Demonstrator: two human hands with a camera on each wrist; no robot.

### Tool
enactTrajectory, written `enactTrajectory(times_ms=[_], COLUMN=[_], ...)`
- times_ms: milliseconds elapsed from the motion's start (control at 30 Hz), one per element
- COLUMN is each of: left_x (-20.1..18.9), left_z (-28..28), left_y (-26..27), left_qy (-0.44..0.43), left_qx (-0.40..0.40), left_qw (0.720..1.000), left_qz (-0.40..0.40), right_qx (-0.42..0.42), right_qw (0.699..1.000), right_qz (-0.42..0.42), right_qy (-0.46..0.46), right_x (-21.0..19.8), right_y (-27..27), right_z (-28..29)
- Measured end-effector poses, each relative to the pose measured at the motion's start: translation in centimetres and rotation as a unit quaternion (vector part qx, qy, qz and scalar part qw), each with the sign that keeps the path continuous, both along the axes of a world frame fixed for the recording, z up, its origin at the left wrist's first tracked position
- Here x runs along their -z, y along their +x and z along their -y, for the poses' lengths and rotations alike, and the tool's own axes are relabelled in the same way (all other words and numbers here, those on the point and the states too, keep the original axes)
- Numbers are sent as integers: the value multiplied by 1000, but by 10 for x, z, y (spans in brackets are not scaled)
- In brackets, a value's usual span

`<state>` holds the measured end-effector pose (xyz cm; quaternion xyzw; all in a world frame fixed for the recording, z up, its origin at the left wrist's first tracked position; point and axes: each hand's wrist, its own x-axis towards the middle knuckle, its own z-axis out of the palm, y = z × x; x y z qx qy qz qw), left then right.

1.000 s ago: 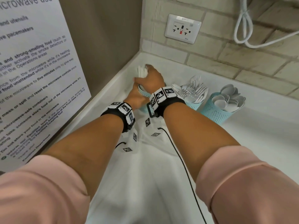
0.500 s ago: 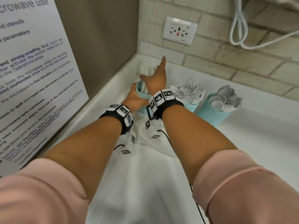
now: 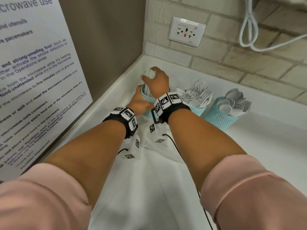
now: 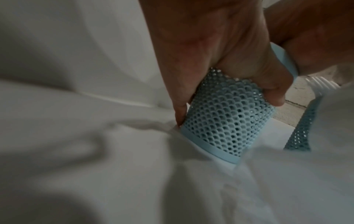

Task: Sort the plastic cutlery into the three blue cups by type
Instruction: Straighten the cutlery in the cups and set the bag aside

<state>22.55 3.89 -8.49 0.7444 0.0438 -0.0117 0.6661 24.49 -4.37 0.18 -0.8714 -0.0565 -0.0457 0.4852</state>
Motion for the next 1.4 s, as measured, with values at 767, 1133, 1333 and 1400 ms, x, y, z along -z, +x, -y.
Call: enactTrajectory(times_ms=[767, 1133, 1333, 1400], left_x=[-1, -35, -77, -91], left_z=[-3, 4, 26, 38], left_y=[10, -17, -49, -60], left_qy=[45, 112, 260, 323], left_qx=[-1, -4, 58, 71], left_qw=[999, 992, 953, 934], left_qz=[-3, -53, -146, -136], right_qx=[40, 121, 163, 176], right_qw=[989, 979, 977, 975], right_qz=[95, 167, 108, 101], right_qy=[-111, -5, -85, -86], right_x=[0, -67, -59, -49], right_y=[-2, -18, -34, -43], right_z=[1, 81, 123, 128])
